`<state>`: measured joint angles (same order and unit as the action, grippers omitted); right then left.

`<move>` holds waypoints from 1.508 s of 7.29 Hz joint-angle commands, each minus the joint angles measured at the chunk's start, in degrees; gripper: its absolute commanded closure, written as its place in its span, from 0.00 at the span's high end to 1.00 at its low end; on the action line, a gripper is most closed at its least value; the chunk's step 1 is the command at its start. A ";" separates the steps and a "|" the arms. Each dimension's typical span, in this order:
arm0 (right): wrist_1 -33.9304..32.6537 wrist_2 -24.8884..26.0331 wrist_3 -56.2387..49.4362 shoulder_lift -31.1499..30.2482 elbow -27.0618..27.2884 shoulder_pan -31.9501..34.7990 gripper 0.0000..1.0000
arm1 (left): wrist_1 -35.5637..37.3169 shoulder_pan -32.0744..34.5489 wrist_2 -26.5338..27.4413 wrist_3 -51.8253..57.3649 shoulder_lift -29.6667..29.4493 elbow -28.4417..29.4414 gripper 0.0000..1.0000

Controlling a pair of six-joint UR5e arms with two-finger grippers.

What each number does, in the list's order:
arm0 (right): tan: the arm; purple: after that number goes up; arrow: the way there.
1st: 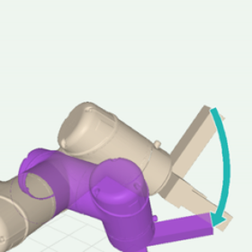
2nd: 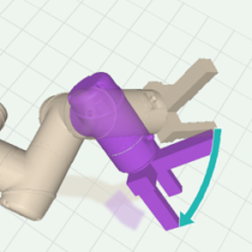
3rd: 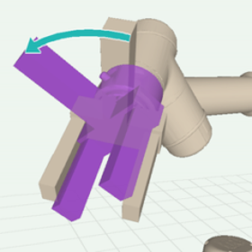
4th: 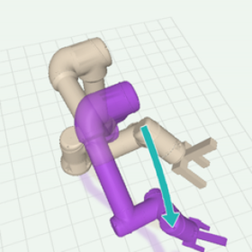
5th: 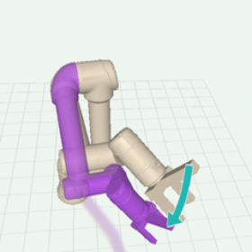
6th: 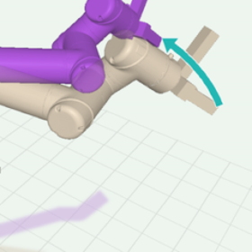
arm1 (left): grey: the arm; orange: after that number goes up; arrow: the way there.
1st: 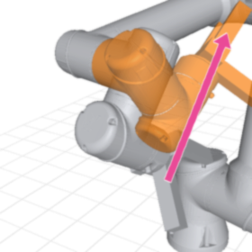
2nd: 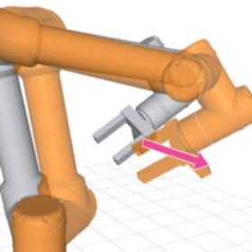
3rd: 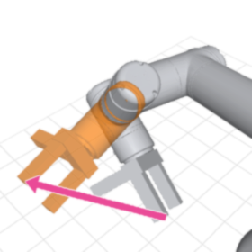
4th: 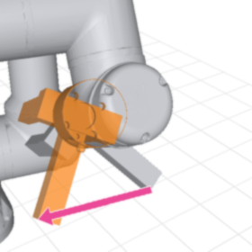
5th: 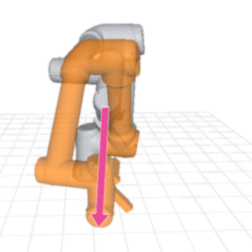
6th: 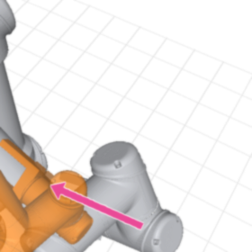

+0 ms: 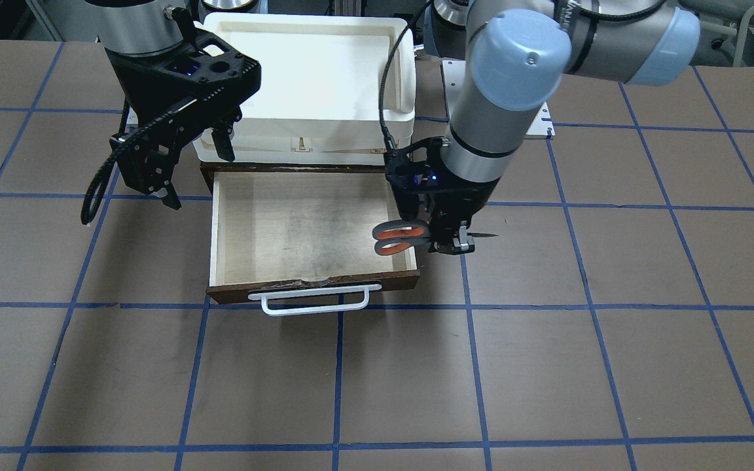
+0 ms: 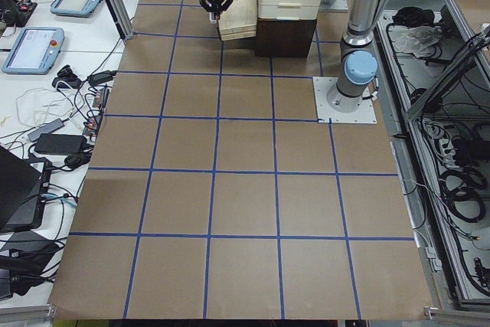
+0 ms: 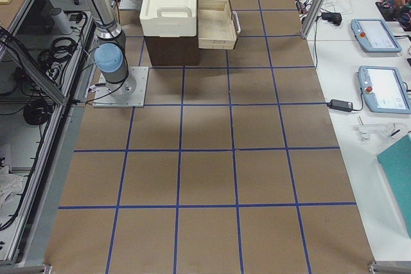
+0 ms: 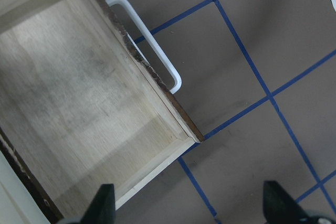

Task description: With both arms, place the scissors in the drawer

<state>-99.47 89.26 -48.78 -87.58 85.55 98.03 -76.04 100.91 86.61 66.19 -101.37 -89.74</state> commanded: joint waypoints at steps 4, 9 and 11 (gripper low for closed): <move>5.92 0.66 27.47 -2.06 -0.03 -4.40 1.00 | 0.27 12.10 1.64 -20.89 -2.16 -0.17 0.00; 8.33 0.65 53.66 -3.65 0.06 -5.57 1.00 | 4.23 15.01 0.94 -28.63 -6.64 -0.26 0.43; 9.55 0.30 55.36 -3.74 0.06 -5.57 1.00 | 4.23 16.32 0.76 -29.01 -7.52 -0.87 0.73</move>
<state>-90.93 89.85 4.24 -91.14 85.60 92.45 -71.86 116.24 87.45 37.73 -108.19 -90.39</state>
